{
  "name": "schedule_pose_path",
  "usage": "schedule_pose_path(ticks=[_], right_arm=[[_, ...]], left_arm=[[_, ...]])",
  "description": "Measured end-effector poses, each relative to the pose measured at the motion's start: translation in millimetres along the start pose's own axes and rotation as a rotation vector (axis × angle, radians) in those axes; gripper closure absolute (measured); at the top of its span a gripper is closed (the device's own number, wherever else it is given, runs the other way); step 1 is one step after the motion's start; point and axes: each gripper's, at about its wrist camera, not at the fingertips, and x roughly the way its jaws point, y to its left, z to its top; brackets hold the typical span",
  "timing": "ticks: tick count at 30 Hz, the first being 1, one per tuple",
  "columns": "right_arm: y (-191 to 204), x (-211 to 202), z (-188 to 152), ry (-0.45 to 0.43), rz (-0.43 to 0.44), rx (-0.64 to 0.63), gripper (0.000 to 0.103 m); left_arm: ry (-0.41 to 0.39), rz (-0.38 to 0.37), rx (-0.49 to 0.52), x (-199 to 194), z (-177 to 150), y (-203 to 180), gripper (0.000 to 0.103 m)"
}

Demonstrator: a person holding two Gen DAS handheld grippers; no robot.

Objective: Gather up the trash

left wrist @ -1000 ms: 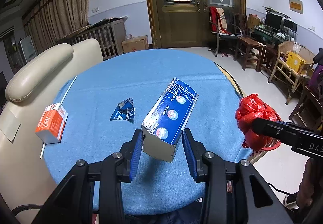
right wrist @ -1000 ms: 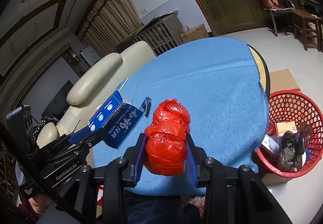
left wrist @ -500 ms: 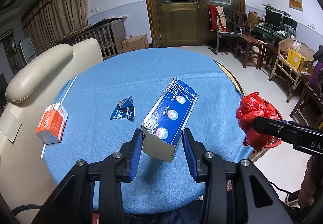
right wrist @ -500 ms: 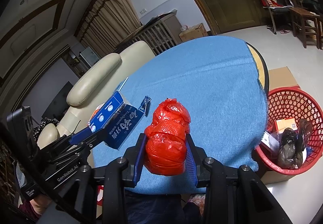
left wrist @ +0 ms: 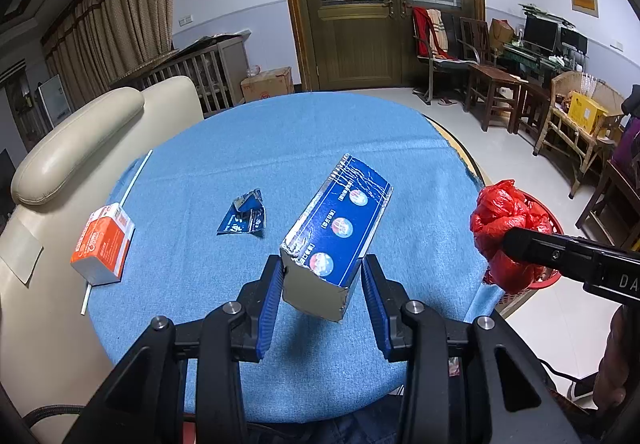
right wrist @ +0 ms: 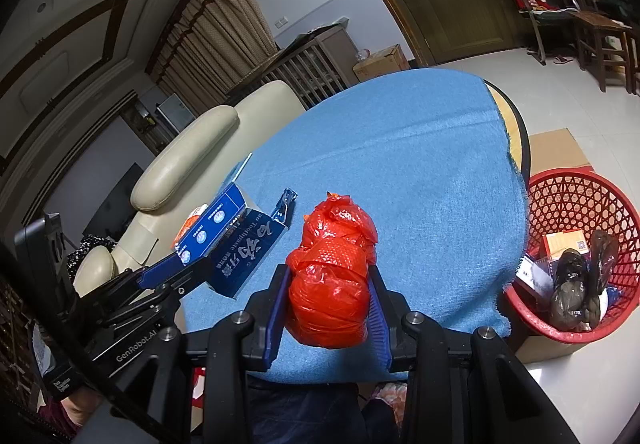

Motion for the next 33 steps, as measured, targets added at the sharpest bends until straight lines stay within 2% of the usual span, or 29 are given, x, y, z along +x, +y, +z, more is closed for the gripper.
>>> schedule_pose_path(ticks=[33], right_arm=[[-3, 5, -3, 0.006, -0.003, 0.036, 0.064]], left_arm=[[0.028, 0.001, 0.03, 11, 0, -2, 0.061]])
